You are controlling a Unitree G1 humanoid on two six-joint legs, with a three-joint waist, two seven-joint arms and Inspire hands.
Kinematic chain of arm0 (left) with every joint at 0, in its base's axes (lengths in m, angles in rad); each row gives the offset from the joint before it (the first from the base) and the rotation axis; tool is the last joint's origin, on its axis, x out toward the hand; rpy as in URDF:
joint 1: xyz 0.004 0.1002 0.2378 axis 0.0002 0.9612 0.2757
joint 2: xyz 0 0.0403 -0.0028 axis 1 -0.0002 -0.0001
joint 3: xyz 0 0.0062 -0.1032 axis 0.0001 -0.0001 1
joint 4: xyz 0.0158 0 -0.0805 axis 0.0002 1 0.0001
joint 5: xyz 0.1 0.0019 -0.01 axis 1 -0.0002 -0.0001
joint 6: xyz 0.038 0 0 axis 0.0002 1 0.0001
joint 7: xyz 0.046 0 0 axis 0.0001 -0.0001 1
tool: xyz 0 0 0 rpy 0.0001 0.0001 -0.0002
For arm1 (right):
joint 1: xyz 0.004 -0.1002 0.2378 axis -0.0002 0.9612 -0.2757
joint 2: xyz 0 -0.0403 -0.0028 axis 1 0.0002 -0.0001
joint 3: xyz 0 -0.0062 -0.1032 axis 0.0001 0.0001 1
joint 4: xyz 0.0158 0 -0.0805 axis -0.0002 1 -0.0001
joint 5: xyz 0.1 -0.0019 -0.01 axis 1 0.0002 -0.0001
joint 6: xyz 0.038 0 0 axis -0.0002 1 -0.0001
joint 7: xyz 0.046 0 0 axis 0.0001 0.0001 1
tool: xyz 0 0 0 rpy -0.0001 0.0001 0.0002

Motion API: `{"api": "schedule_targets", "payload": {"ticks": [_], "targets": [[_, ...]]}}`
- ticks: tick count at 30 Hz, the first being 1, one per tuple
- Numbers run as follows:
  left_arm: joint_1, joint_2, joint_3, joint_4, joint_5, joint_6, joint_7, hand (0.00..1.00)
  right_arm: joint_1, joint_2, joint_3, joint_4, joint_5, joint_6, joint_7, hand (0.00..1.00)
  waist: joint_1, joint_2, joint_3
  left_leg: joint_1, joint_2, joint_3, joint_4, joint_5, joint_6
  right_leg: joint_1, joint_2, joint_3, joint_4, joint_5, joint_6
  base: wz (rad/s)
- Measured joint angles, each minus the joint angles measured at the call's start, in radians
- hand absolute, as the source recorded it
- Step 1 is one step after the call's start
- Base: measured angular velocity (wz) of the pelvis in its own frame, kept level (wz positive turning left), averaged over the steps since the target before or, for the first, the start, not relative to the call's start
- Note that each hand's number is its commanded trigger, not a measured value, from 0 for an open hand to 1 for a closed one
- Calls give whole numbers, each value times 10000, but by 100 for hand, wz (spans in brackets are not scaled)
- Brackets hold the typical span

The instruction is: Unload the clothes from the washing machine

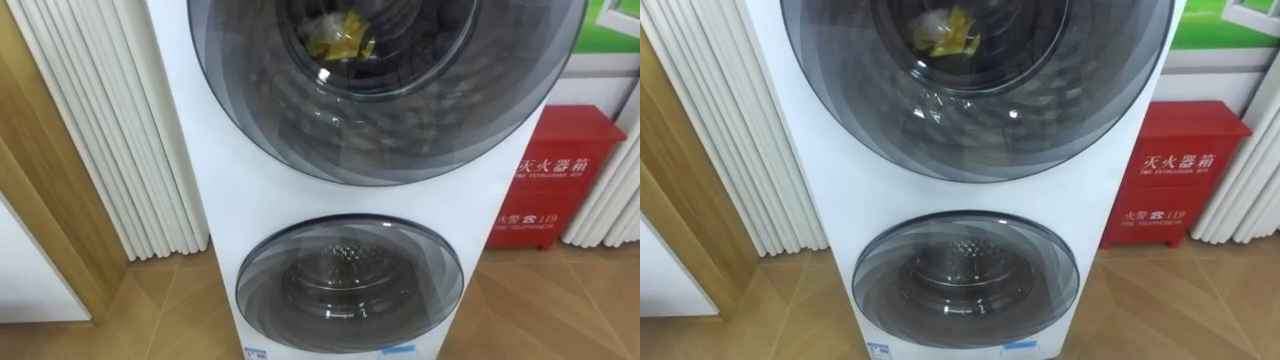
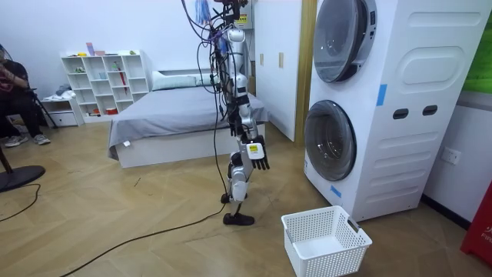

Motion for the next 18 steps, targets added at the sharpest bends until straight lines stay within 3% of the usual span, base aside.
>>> {"api": "schedule_targets", "payload": {"ticks": [4, 8, 15, 18], "targets": [[-39, 32, 1, -3, 14, -5, -83, 0, -61, -121, -406, -337, -47, 147, -429, 0, -57, -12, 10, -1, -8, 11, 0, 0, 1, -7, -8, 10, 3, 0, 0, 0], [44, 155, 36, -79, 74, -20, -156, 0, -275, -246, -1059, -2360, -264, 116, -1308, 0, -261, -86, 32, 17, -17, 8, 10, 3, 4, -8, -16, -1, 29, 0, 0, 0], [96, 336, 212, -310, 272, -223, -107, 0, -652, -467, -1722, -5850, -884, -129, -2764, 0, -245, -251, 28, 17, -18, 14, 8, 8, 6, -64, -20, -22, 56, 0, 1, 0], [177, 406, 204, -337, 276, -231, -161, 0, -674, -499, -1851, -7386, -1325, -132, -3300, 0, -226, -324, 74, 57, -13, 31, 1, 12, 10, -97, -19, 74, 139, -3, 5, 0]]}}
